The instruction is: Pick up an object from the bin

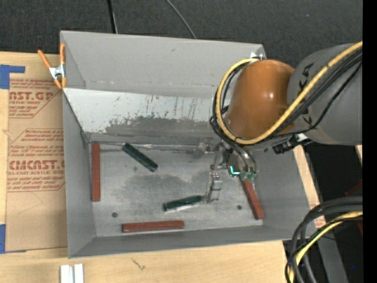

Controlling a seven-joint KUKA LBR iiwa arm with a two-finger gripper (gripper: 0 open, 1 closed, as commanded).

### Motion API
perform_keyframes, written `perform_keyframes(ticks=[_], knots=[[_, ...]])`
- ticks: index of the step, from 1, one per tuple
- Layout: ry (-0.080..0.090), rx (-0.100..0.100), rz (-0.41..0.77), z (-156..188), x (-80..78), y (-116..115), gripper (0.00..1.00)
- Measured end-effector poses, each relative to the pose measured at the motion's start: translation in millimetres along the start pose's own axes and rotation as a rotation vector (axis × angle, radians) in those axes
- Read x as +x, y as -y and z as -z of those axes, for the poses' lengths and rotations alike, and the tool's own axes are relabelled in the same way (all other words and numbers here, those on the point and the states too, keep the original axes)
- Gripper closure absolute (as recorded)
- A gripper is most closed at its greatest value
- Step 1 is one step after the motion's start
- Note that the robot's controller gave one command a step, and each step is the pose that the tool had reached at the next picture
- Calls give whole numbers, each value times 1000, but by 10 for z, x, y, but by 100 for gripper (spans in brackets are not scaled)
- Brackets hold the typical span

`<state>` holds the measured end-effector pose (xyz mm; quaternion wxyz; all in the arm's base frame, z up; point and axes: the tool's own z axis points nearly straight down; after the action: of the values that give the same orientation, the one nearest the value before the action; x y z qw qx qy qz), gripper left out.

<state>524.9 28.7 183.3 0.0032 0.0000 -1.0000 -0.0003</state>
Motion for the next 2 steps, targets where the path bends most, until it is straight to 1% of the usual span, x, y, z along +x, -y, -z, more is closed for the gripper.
perform_keyframes(ticks=[1,2], knots=[[7,0,0,35,-17,1,0],[15,-1,2,-395,155,24,0]])
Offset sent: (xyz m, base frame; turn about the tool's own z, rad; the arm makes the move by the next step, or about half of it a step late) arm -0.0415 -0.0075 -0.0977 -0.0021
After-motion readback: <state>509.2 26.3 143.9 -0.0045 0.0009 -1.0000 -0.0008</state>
